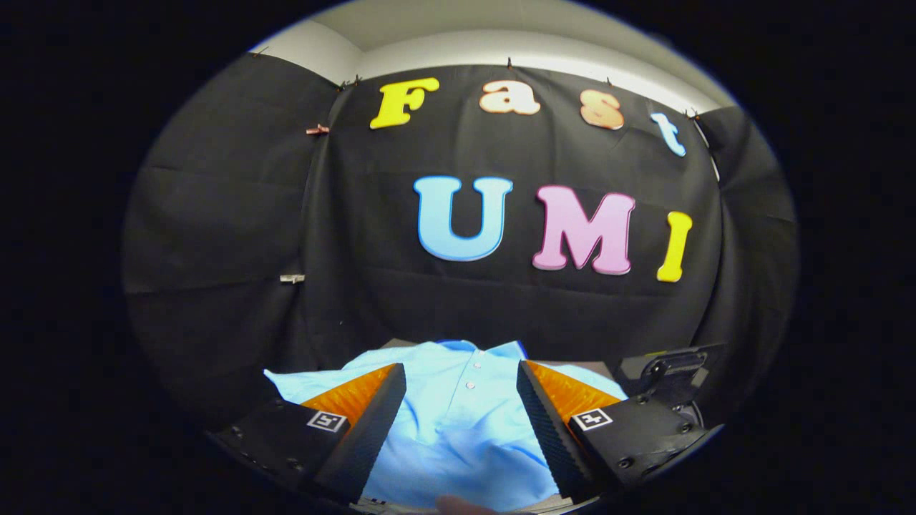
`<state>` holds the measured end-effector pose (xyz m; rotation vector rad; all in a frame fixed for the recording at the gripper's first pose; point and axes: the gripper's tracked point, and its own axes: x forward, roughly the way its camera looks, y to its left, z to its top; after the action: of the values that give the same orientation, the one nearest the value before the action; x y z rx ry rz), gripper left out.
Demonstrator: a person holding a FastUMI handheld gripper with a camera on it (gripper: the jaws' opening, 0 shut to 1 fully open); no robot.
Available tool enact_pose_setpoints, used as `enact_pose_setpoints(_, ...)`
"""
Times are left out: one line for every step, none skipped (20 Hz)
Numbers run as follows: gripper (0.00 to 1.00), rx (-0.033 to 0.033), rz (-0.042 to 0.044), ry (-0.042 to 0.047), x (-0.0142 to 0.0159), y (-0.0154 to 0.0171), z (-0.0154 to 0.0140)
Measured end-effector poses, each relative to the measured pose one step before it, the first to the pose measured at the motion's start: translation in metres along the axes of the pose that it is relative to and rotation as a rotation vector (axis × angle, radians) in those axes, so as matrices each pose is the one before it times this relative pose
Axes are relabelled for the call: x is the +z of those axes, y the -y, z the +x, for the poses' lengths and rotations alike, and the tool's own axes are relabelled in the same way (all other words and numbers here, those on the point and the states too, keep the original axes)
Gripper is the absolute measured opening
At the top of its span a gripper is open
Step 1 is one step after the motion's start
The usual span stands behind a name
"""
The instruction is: Put the clothes into the washing machine and then close the washing machine lid.
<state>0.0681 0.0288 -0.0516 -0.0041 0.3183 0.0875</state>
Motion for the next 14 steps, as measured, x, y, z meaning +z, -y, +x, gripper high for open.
enact_pose_setpoints(0.98, -0.00807, 0.01289, -0.029, -0.00154, 0.00307, 0.00795)
enact_pose_setpoints(0.98, -0.01531, 0.00931, -0.02428, 0.00086, 0.0045, 0.0091)
enact_pose_setpoints(0.98, -0.01438, 0.00289, -0.03182, -0.0033, 0.00314, 0.00921)
enact_pose_setpoints(0.98, -0.01435, -0.00023, -0.03852, -0.00667, 0.0027, 0.00935)
enact_pose_setpoints(0.98, -0.01895, 0.00045, -0.0426, -0.0046, 0.00333, 0.01025)
enact_pose_setpoints(0.98, -0.0151, 0.00245, -0.04272, -0.00595, 0.00306, 0.01117)
enact_pose_setpoints(0.98, -0.00472, 0.00385, -0.04729, -0.00548, -0.00127, 0.0117)
enact_pose_setpoints(0.98, 0.00188, 0.00004, -0.05262, -0.00632, -0.00325, 0.01373)
enact_pose_setpoints(0.98, 0.00248, -0.01469, -0.06923, -0.01098, -0.00184, 0.01132)
enact_pose_setpoints(0.98, -0.00367, -0.00842, -0.07327, -0.01299, 0.00112, 0.01319)
enact_pose_setpoints(0.98, 0.00857, -0.0087, -0.11494, -0.02257, -0.0023, 0.00841)
enact_pose_setpoints(0.98, 0.00953, -0.00324, 0.00068, 0.0092, -0.00129, -0.00712)
enact_pose_setpoints(0.97, 0.01421, -0.02856, -0.01805, -0.00821, -0.00178, 0.00989)
enact_pose_setpoints(0.96, 0.01493, -0.03756, -0.02997, 0.00125, 0.00034, -0.00604)
